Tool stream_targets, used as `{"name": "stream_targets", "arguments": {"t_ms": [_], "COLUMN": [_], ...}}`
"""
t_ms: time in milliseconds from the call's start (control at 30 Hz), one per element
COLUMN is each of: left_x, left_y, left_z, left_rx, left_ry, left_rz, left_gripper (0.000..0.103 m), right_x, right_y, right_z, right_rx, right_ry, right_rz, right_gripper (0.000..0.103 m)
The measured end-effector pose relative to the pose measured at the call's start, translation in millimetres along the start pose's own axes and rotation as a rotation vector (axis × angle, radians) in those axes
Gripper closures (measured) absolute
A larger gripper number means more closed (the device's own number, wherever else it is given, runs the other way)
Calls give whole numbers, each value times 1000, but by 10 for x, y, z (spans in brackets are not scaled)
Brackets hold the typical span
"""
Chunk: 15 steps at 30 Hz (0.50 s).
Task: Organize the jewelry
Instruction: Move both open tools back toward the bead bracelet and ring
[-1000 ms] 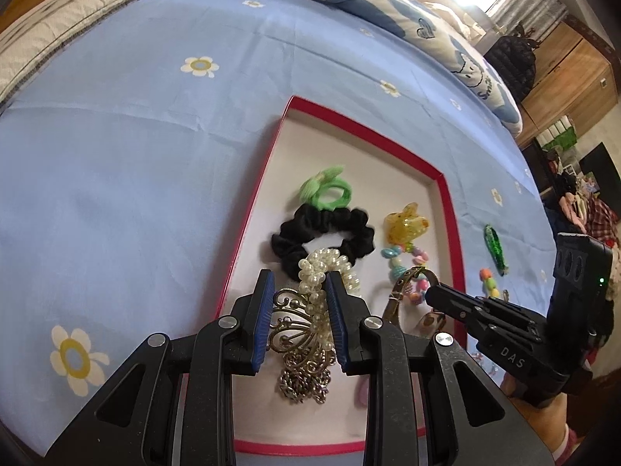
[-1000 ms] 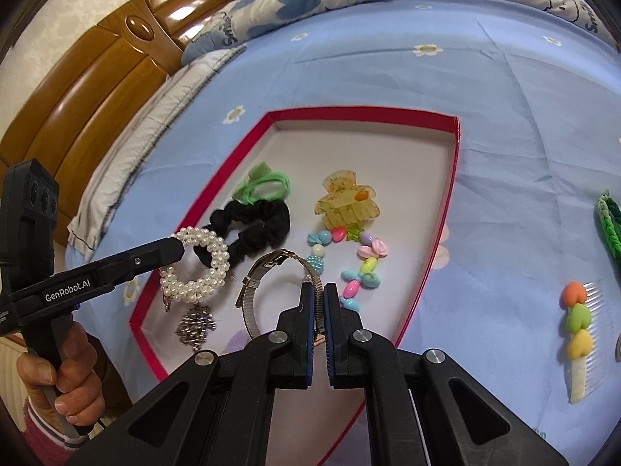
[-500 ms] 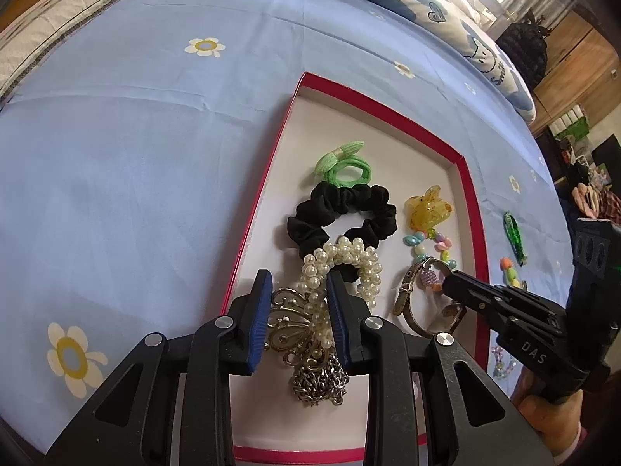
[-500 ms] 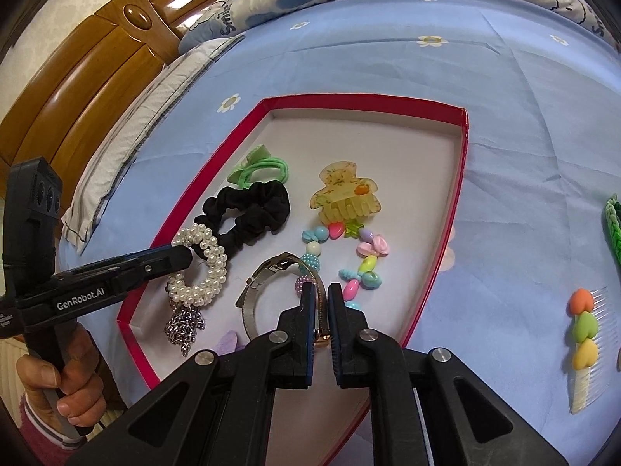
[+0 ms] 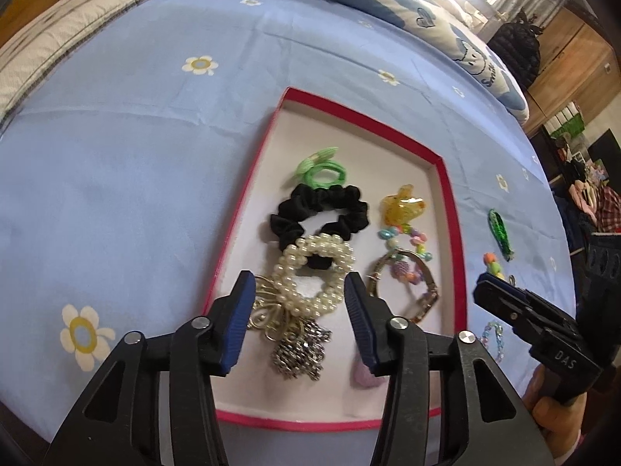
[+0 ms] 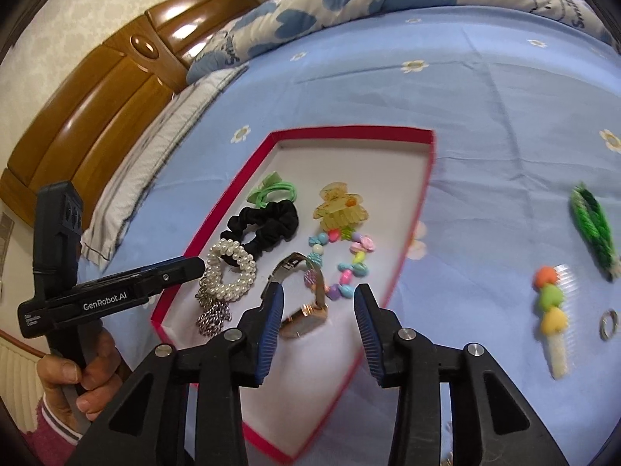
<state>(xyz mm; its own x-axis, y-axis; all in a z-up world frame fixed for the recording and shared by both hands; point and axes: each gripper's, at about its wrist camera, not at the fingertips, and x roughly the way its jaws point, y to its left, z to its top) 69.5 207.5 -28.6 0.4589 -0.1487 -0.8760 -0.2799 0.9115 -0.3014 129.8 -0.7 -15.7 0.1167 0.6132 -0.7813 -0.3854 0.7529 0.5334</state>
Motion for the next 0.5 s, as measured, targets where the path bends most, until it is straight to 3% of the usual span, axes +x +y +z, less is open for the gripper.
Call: {"name": "stream_targets", "arguments": {"t_ms": [500], "left_x": [-186], "left_y": [-586], "left_z": [-189], "left_rx": [95], "left_ry": [-2], "left_rz": [-67], "left_gripper": [56], "right_x": [-786], "right_y": [-759], "right_z": [-483], "right_rx": [185], "right_ry": [-110], "right_rz": [-77], "right_gripper": [60]}}
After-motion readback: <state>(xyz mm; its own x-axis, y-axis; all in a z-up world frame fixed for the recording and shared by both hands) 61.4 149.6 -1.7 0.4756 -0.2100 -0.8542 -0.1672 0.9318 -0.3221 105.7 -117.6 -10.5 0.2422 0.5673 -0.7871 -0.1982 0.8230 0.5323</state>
